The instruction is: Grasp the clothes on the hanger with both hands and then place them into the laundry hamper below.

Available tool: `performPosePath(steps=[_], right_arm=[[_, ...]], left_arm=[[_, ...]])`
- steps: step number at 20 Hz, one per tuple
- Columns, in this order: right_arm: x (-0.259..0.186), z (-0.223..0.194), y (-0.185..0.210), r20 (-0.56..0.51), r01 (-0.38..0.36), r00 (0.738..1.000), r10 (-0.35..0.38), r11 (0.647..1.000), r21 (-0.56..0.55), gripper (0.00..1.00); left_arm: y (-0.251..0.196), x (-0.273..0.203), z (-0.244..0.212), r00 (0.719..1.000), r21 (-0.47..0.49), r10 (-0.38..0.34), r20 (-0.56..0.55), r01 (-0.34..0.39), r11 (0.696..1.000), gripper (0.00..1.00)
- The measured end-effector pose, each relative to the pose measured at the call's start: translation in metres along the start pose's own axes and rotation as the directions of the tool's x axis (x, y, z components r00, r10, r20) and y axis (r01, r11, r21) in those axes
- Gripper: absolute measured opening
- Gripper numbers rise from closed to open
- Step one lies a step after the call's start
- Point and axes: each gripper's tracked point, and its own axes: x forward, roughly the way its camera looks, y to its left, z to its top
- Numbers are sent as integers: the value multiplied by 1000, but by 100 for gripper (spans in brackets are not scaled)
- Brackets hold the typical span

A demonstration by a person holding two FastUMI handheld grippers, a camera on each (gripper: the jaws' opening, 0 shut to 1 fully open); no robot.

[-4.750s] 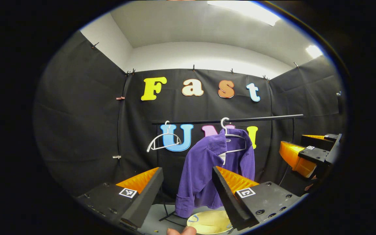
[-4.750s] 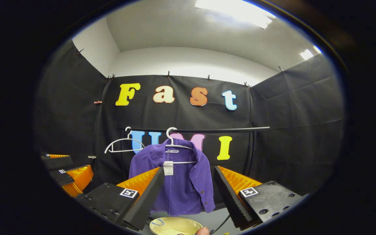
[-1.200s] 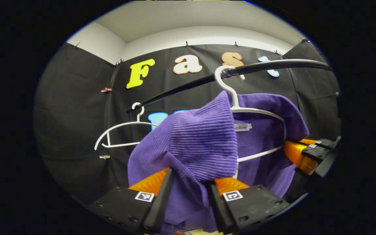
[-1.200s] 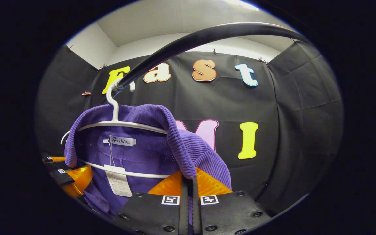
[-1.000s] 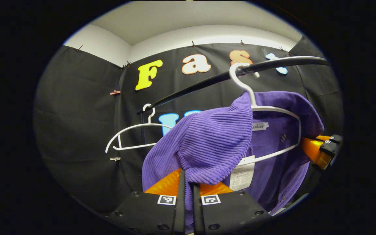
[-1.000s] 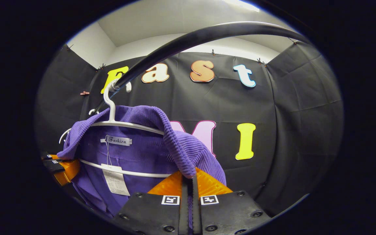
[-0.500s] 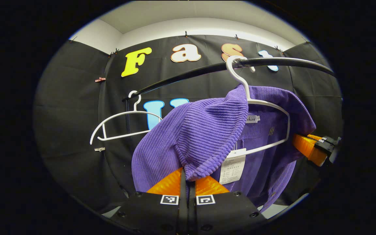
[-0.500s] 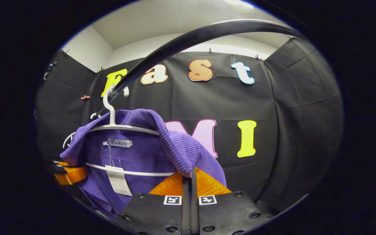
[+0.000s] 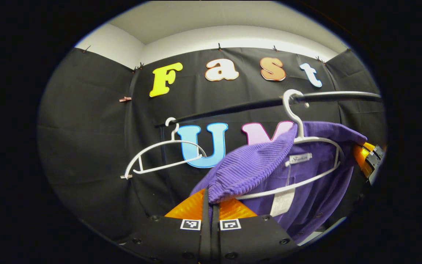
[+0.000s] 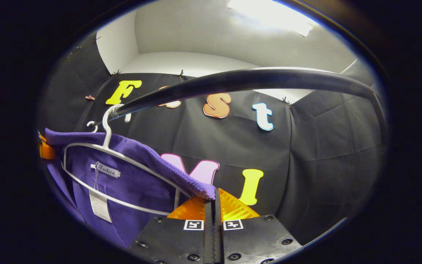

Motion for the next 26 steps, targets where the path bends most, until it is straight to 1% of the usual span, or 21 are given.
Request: performPosePath(steps=[1,2,4,6,9,10,12,14,16,19,21,23,26], right_arm=[[4,6,-2,21,12,1000,-11,1000,-14,4],[8,12,-3,41,22,999,-21,999,-31,4],[14,18,-9,68,50,997,-45,997,-62,4],[19,21,-16,83,77,994,-71,994,-76,4],[30,13,-25,100,132,988,-119,983,-131,4],[35,6,-29,101,150,986,-135,975,-163,4],[44,-11,-38,86,173,984,-158,961,-217,4],[53,-38,-32,43,156,988,-150,957,-245,4],[57,-70,-22,-24,119,991,-129,960,-252,4],[43,-102,-1,-93,73,991,-94,976,-206,5],[32,-120,15,-147,37,987,-63,984,-175,4],[22,-126,23,-167,22,985,-50,987,-160,5],[19,-133,37,-204,-12,979,-15,992,-129,5]], left_arm=[[4,2,11,1000,-2,11,17,-11,1000,5],[6,5,22,999,-7,17,33,-17,1000,3],[10,9,36,998,-18,23,52,-23,1000,5],[10,13,46,998,-28,16,63,-14,1000,5],[0,14,52,998,-39,-11,66,13,999,5],[-4,14,52,998,-37,-19,65,21,999,3],[-10,15,47,998,-27,-37,56,39,999,4],[-13,17,43,998,-15,-48,49,49,999,3],[-13,21,40,998,-7,-57,40,57,998,5],[-3,28,36,998,-1,-48,28,48,999,5],[3,33,24,999,-7,-47,-13,47,999,5],[9,37,11,997,3,-48,-63,48,999,5],[16,38,18,998,28,-47,-43,49,998,5]])
